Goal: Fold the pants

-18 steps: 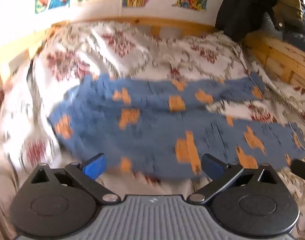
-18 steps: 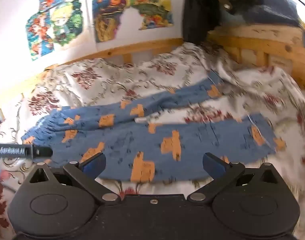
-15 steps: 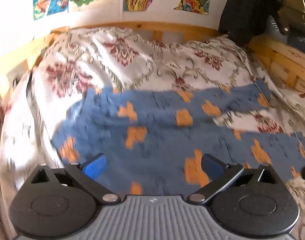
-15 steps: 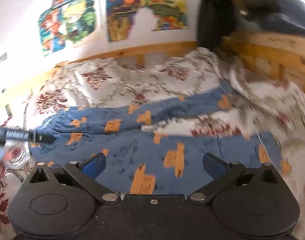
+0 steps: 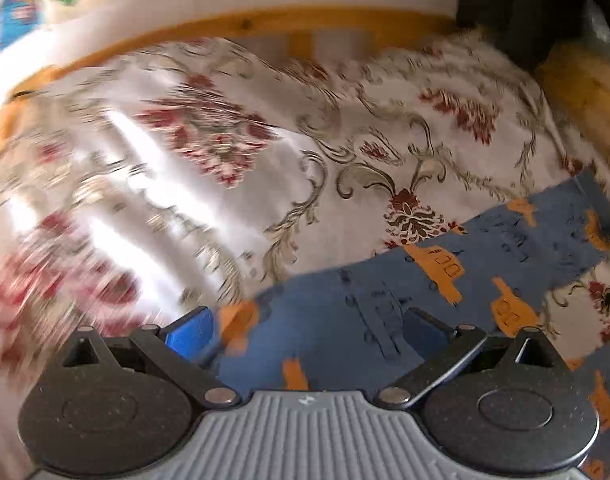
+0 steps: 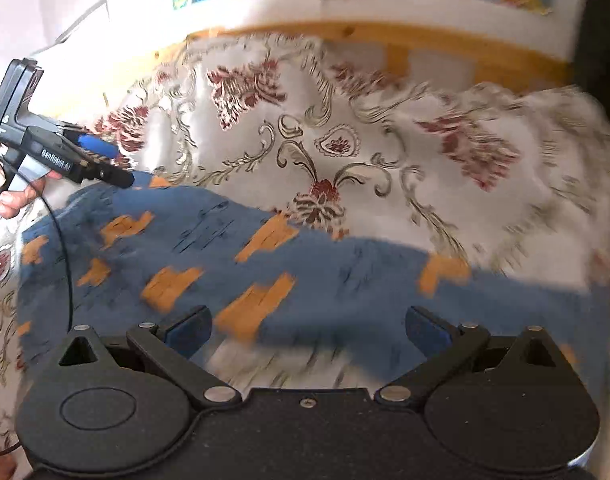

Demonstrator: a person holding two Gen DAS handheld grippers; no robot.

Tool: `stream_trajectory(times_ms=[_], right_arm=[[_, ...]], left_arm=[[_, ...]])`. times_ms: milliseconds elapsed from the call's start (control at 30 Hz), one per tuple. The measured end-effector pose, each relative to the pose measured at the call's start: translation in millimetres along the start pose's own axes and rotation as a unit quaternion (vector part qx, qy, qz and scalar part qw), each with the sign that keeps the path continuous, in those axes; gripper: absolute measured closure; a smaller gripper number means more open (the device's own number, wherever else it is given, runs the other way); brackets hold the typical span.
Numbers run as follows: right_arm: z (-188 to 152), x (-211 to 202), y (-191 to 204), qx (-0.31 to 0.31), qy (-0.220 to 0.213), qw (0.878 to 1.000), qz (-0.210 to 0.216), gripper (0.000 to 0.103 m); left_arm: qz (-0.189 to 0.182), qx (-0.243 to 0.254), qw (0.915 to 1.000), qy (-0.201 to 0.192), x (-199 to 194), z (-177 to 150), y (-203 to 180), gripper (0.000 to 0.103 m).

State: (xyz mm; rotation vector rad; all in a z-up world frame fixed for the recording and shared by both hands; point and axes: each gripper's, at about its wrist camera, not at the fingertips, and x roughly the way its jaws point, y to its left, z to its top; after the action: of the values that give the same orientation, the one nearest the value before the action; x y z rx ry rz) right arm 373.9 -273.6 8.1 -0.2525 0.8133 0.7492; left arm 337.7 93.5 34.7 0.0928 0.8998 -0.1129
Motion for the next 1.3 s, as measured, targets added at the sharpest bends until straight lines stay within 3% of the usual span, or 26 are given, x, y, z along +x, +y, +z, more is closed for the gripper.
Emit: stream_trajectory(times_ms=[133,233,333,400,467,567,633,700,833,933,1067,1200,1300], right_arm=[[35.0,65.5,-45.6,-0.011,0.02,0.999,0.044,0.001],[46.4,96.4,-72.4,-0.031,0.05,0.997,0.051,0.009],[47.8,112.0,-93.1,-0.047,0.074,0.994,0.058,0.014],[43.9,119.7,-101.5,-0.064,0.093,0.992,0.059,0.017],[39.9,127.5,-105.2,-0.083,0.111,0.989,0.053,0.026],[30.6,132.5,-108.8,-0.085,0.121,0.987,0.06,0.039],[27.4,130.7,-107.9,-0.084,0.117,0.988,0.064,0.048],[26.7,127.9,-104.2,-0.086,0.116,0.987,0.066,0.061],[22.5,122.4,-88.6,-0.102,0.109,0.988,0.048,0.087],[17.0,115.3,-74.3,-0.115,0.095,0.989,0.022,0.099],[15.2,100.3,-58.2,-0.138,0.055,0.988,-0.036,0.1],[26.7,88.0,-45.2,-0.191,0.001,0.975,-0.115,0.1],[44.4,95.1,-43.8,-0.209,-0.02,0.966,-0.154,0.1]], left_arm=[[-0.059,0.089,0.9939,0.029,57.4,30.5,-11.0,0.0],[-0.086,0.186,0.9775,0.051,95.4,46.2,-35.1,0.006],[-0.096,0.244,0.9629,0.064,124.1,54.3,-52.7,0.011],[-0.106,0.257,0.9565,0.087,140.7,56.9,-56.5,0.022],[-0.125,0.259,0.9506,0.118,154.0,53.5,-55.4,0.028],[-0.131,0.265,0.9485,0.115,156.2,46.4,-55.3,0.034],[-0.132,0.269,0.9473,0.113,152.8,40.6,-59.6,0.061],[-0.13,0.279,0.9445,0.114,148.0,35.3,-67.6,0.079],[-0.096,0.302,0.9436,0.097,139.5,21.4,-86.5,0.096],[-0.067,0.272,0.9557,0.09,135.2,24.1,-88.5,0.098],[0.0,0.245,0.9684,0.047,116.5,29.4,-96.0,0.099],[0.055,0.259,0.964,-0.027,97.8,44.8,-97.6,0.099],[0.078,0.24,0.9667,-0.041,103.3,61.0,-92.5,0.098]])
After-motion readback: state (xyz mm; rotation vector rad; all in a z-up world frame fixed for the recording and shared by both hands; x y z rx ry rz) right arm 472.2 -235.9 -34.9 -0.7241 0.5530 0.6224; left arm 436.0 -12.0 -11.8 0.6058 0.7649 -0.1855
